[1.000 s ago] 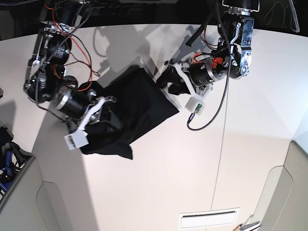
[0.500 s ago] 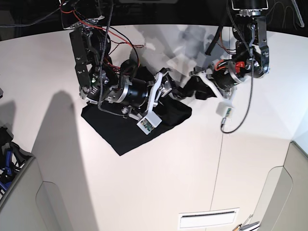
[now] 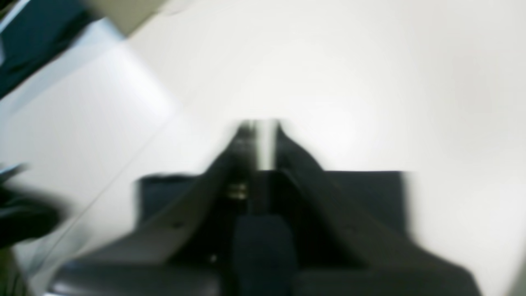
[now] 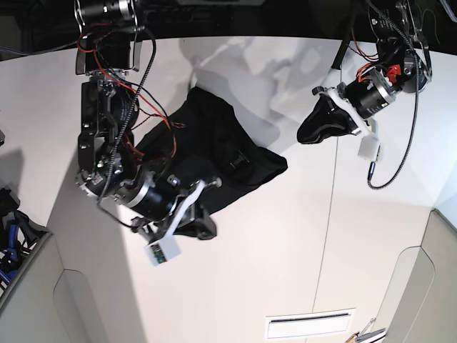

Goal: Fold the T-shirt properly
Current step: 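Lower the folded bundle onto the table and square it with both grippers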

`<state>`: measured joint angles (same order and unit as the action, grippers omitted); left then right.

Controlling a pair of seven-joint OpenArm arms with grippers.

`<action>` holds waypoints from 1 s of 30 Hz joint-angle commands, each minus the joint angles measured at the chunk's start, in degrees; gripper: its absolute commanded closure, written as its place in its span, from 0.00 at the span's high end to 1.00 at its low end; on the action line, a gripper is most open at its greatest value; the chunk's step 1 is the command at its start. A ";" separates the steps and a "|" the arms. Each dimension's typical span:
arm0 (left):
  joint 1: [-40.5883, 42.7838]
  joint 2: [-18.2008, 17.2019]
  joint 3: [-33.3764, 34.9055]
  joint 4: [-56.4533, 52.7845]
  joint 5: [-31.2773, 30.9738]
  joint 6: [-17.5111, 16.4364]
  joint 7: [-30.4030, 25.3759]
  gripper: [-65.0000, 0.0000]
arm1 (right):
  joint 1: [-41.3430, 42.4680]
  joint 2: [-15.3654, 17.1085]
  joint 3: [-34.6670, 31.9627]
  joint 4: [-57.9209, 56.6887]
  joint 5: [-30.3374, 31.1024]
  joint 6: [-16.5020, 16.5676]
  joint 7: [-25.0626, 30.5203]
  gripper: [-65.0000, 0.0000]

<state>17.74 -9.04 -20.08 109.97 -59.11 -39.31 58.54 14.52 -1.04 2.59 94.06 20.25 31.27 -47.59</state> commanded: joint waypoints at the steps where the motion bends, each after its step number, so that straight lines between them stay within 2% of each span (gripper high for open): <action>1: 0.24 -0.15 0.85 3.34 -1.44 -0.69 -1.31 0.07 | 2.10 -0.22 1.31 0.48 0.61 0.22 1.53 0.00; 5: 0.59 -0.15 9.29 7.78 1.44 -0.69 -2.86 0.07 | 3.87 -0.15 5.95 -4.42 -0.48 0.22 4.52 0.00; 10: 0.33 2.91 23.17 5.03 15.74 -0.59 -9.86 0.07 | 7.45 1.31 7.63 -18.01 -3.69 0.28 10.91 0.00; 14: -1.18 6.67 29.86 -0.90 22.88 1.44 -13.49 0.07 | 10.97 2.14 7.39 -28.94 -4.87 2.21 13.64 0.00; 16: -2.75 7.87 31.15 -4.68 24.65 1.73 -13.79 0.07 | 12.07 2.14 7.41 -32.70 -4.87 2.21 13.55 0.00; 19: -5.46 8.22 31.23 -9.62 25.86 3.98 -13.77 0.07 | 11.56 2.29 7.41 -34.64 -4.85 2.19 12.83 0.00; 22: -8.35 8.22 30.05 -12.59 30.45 5.35 -13.81 0.07 | 10.64 3.41 7.43 -34.58 -3.65 2.19 9.55 0.00; 26: -11.80 7.28 28.22 -13.46 36.13 7.32 -13.99 0.07 | 8.81 6.34 7.45 -33.75 5.01 2.19 4.17 0.00; 30: -13.94 3.13 26.64 -13.46 41.27 11.34 -16.63 0.07 | 4.35 7.96 7.56 -29.49 10.95 2.21 0.66 0.00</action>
<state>4.58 -5.76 6.90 95.61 -17.47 -28.01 42.76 17.72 6.90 10.07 63.68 30.28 32.86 -47.22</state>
